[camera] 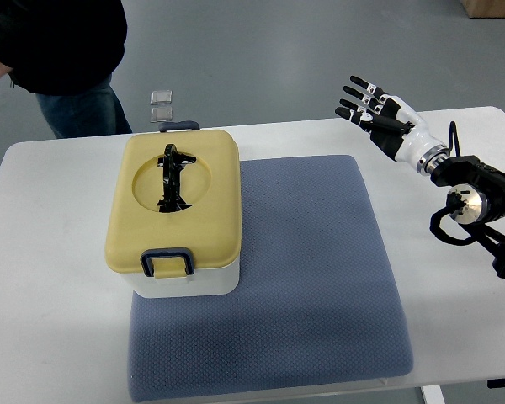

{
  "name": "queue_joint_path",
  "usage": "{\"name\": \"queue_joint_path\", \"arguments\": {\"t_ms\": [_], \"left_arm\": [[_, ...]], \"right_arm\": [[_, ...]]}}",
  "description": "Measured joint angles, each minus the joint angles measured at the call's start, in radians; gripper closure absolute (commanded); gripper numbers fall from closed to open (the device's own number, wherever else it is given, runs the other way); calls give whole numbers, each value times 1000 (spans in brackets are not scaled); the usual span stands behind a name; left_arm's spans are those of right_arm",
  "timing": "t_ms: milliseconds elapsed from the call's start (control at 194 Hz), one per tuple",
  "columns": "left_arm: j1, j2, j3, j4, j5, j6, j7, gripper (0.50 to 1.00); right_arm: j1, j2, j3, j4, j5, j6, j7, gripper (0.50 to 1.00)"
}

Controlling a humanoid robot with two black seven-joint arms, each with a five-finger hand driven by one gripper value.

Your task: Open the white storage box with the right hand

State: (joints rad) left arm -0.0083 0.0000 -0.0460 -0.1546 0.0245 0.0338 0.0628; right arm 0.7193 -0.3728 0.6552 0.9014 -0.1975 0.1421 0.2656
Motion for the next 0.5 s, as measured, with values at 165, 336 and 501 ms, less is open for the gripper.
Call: {"name": "queue_joint_path", "arguments": {"t_ms": [165, 336, 501], "left_arm": [[3, 0, 0, 0, 0, 0, 0, 500], [7, 0, 1, -1, 0, 0, -1, 500], [7, 0, 3, -2, 0, 0, -1, 500]], "right_arm": [[-1, -1, 0, -4, 0, 4, -1, 570], [-1, -8, 0, -4, 0, 9, -1, 570], [-1, -9, 1, -4, 1, 12, 1, 570]]}}
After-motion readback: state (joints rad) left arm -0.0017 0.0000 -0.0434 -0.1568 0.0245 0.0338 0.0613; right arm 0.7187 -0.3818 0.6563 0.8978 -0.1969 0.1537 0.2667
